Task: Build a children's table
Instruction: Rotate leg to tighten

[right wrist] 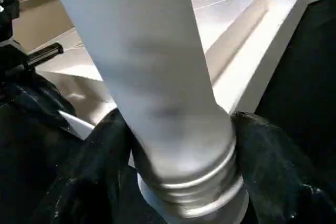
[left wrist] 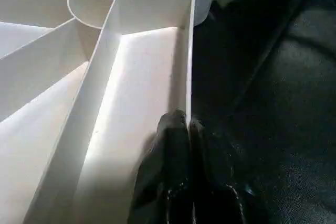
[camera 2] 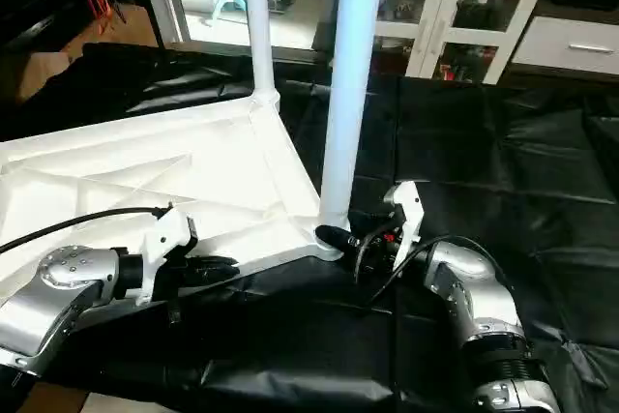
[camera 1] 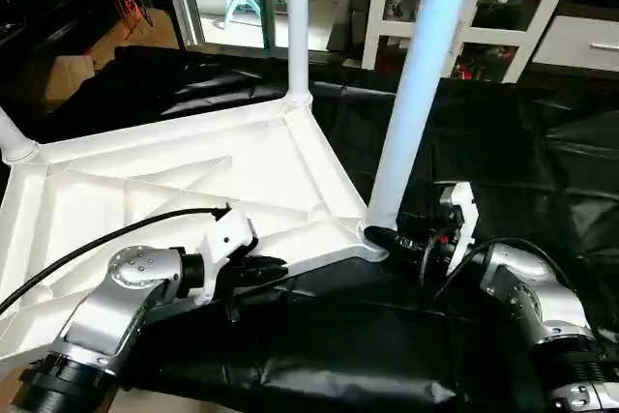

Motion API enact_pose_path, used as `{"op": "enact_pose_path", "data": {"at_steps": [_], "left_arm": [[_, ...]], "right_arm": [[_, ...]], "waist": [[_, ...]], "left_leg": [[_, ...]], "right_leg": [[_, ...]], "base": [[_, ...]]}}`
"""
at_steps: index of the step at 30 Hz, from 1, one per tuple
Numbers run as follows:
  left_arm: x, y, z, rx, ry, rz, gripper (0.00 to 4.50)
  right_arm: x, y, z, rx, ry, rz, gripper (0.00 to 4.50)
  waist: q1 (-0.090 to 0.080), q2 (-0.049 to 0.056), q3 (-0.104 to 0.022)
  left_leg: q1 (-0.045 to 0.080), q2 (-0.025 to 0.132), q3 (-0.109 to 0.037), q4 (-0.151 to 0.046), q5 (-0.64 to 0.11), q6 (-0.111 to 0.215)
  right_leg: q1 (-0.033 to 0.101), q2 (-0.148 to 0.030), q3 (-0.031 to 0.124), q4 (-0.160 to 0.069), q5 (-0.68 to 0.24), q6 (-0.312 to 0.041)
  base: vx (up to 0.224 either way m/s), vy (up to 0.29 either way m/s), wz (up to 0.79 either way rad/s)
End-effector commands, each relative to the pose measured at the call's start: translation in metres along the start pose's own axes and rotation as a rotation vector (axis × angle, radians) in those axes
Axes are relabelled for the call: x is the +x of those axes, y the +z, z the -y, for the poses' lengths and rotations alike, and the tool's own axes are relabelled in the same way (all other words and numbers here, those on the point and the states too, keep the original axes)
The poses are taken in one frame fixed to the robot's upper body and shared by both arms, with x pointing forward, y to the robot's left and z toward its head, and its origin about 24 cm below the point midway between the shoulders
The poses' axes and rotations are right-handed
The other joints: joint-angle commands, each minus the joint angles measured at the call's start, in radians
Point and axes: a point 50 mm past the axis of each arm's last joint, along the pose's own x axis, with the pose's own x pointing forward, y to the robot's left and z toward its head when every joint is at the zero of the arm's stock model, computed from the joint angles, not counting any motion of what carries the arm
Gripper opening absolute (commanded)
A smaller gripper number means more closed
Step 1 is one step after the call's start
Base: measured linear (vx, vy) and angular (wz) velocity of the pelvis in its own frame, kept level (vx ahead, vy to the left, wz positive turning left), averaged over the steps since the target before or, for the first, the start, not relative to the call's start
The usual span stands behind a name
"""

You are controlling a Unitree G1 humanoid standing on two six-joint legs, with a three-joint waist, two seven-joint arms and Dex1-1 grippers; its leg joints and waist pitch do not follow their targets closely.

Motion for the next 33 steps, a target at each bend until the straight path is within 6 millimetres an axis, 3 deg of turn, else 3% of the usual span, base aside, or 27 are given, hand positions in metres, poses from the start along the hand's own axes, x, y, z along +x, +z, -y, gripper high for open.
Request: {"op": "enact_pose_path", "data": {"at_steps": [1, 3, 6, 8, 9, 10, 11, 12, 13, 14, 15, 17, 18, 20, 22, 23, 24, 28, 33], "left_arm": [[0.017, -0.020, 0.005, -0.086, 0.061, -0.097, 0.00], [0.029, -0.014, 0.003, -0.132, 0.137, -0.074, 0.00], [0.043, -0.008, 0.001, -0.178, 0.216, -0.055, 0.00], [0.060, 0.001, 0.000, -0.244, 0.290, -0.024, 0.00], [0.071, 0.008, -0.002, -0.285, 0.339, -0.002, 0.00], [0.078, 0.012, -0.001, -0.295, 0.356, 0.006, 0.00], [0.088, 0.021, 0.000, -0.300, 0.371, 0.025, 0.00], [0.096, 0.027, 0.002, -0.299, 0.372, 0.036, 0.00], [0.105, 0.036, 0.006, -0.294, 0.359, 0.053, 0.00], [0.110, 0.041, 0.008, -0.284, 0.340, 0.068, 0.00], [0.115, 0.047, 0.013, -0.265, 0.303, 0.078, 0.00], [0.115, 0.048, 0.015, -0.253, 0.287, 0.076, 0.00], [0.112, 0.044, 0.016, -0.235, 0.264, 0.067, 0.00], [0.105, 0.037, 0.015, -0.222, 0.247, 0.054, 0.00], [0.098, 0.028, 0.014, -0.210, 0.233, 0.036, 0.00], [0.097, 0.027, 0.014, -0.209, 0.232, 0.034, 0.00], [0.092, 0.024, 0.012, -0.207, 0.233, 0.029, 0.00], [0.077, 0.013, 0.007, -0.191, 0.221, 0.012, 0.00], [0.060, 0.002, 0.000, -0.171, 0.209, -0.028, 0.00]], "right_arm": [[0.013, 0.009, 0.002, -0.043, -0.092, 0.035, 2.64], [0.017, -0.004, 0.006, -0.021, -0.228, 0.003, 2.63], [0.022, -0.018, 0.006, 0.032, -0.339, -0.013, 2.62], [0.029, -0.030, 0.004, 0.090, -0.441, -0.022, 2.61], [0.034, -0.037, 0.004, 0.135, -0.527, -0.028, 2.61], [0.038, -0.040, 0.004, 0.174, -0.581, -0.030, 2.61], [0.044, -0.046, 0.004, 0.239, -0.661, -0.032, 2.61], [0.048, -0.050, 0.003, 0.285, -0.707, -0.035, 2.61], [0.055, -0.054, 0.000, 0.324, -0.744, -0.043, 2.61], [0.059, -0.054, -0.002, 0.323, -0.750, -0.050, 2.61], [0.065, -0.052, -0.005, 0.299, -0.732, -0.043, 2.61], [0.068, -0.049, -0.007, 0.294, -0.710, -0.025, 2.61], [0.068, -0.042, -0.007, 0.284, -0.664, 0.017, 2.61], [0.065, -0.034, -0.005, 0.249, -0.618, 0.062, 2.61], [0.058, -0.026, -0.001, 0.213, -0.584, 0.093, 2.61], [0.057, -0.025, -0.001, 0.208, -0.582, 0.096, 3.17], [0.052, -0.022, 0.003, 0.177, -0.577, 0.104, 3.17], [0.033, -0.005, 0.012, 0.097, -0.527, 0.145, 3.59], [0.001, 0.023, 0.009, 0.028, -0.228, 0.169, 4.02]], "waist": [[0.007, -0.008, -0.043], [0.008, -0.007, -0.041], [0.008, -0.012, -0.037], [0.010, -0.012, -0.030], [0.010, -0.013, -0.029], [0.013, -0.007, -0.022], [0.009, -0.017, -0.018], [0.011, -0.018, -0.019], [0.011, -0.016, -0.019], [0.010, -0.007, -0.016], [0.011, -0.007, -0.023], [0.014, -0.002, -0.029], [0.017, -0.006, -0.031], [0.015, -0.009, -0.032], [0.015, -0.010, -0.039], [0.015, -0.010, -0.042], [0.014, -0.012, -0.042], [0.013, -0.012, -0.047], [0.017, -0.008, -0.061]], "left_leg": [[0.020, 0.036, -0.006, -0.057, -0.044, 0.118], [0.022, 0.036, -0.006, -0.062, -0.074, 0.085], [0.023, 0.036, -0.004, -0.065, -0.111, 0.066], [0.029, 0.035, -0.003, -0.071, -0.181, 0.030], [0.031, 0.034, -0.001, -0.072, -0.195, 0.021], [0.036, 0.033, -0.001, -0.077, -0.254, -0.001], [0.043, 0.027, 0.001, -0.079, -0.330, -0.021], [0.051, 0.029, -0.001, -0.080, -0.364, -0.027], [0.050, 0.028, -0.002, -0.083, -0.366, -0.028], [0.055, 0.029, -0.005, -0.086, -0.394, -0.040], [0.045, 0.030, -0.011, -0.093, -0.379, -0.043], [0.037, 0.030, -0.011, -0.096, -0.336, -0.038], [0.035, 0.029, -0.007, -0.095, -0.311, -0.020], [0.030, 0.028, -0.007, -0.095, -0.313, -0.003], [0.023, 0.029, -0.005, -0.089, -0.239, 0.029], [0.020, 0.028, -0.004, -0.086, -0.214, 0.040], [0.016, 0.027, -0.002, -0.082, -0.178, 0.064], [0.014, 0.027, 0.000, -0.074, -0.113, 0.106], [0.006, 0.024, 0.001, -0.056, -0.010, 0.189]], "right_leg": [[0.031, -0.056, 0.022, -0.061, 0.199, -0.310], [0.029, -0.059, 0.022, -0.066, 0.127, -0.312], [0.027, -0.059, 0.024, -0.073, 0.070, -0.303], [0.018, -0.061, 0.028, -0.089, -0.075, -0.273], [0.016, -0.061, 0.028, -0.091, -0.102, -0.266], [0.008, -0.062, 0.029, -0.101, -0.190, -0.250], [0.002, -0.062, 0.028, -0.113, -0.319, -0.214], [-0.005, -0.067, 0.030, -0.121, -0.392, -0.178], [-0.006, -0.068, 0.031, -0.124, -0.409, -0.164], [-0.013, -0.068, 0.030, -0.131, -0.436, -0.141], [0.000, -0.068, 0.026, -0.127, -0.398, -0.125], [0.007, -0.066, 0.025, -0.122, -0.319, -0.117], [0.006, -0.063, 0.025, -0.119, -0.237, -0.122], [0.008, -0.065, 0.024, -0.118, -0.231, -0.135], [0.016, -0.067, 0.022, -0.111, -0.135, -0.157], [0.019, -0.068, 0.022, -0.108, -0.100, -0.165], [0.021, -0.067, 0.020, -0.105, -0.050, -0.180], [0.029, -0.066, 0.016, -0.095, 0.030, -0.218], [0.034, -0.063, 0.013, -0.073, 0.239, -0.249]], "base": [[0.000, 0.000, 0.00], [0.000, 0.000, 0.00], [0.000, 0.000, 0.00], [0.000, 0.000, 0.00], [0.000, 0.000, 0.00], [0.000, 0.000, 0.00], [0.000, 0.000, 0.00], [0.000, 0.000, 0.00], [0.000, 0.000, 0.00], [0.000, 0.000, 0.00], [0.000, 0.000, 0.00], [0.000, 0.000, 0.00], [0.000, 0.000, 0.00], [0.000, 0.000, 0.00], [0.000, 0.000, 0.00], [0.000, 0.000, 0.00], [0.000, 0.000, 0.00], [0.000, 0.000, 0.00], [0.000, 0.000, 0.00]]}}
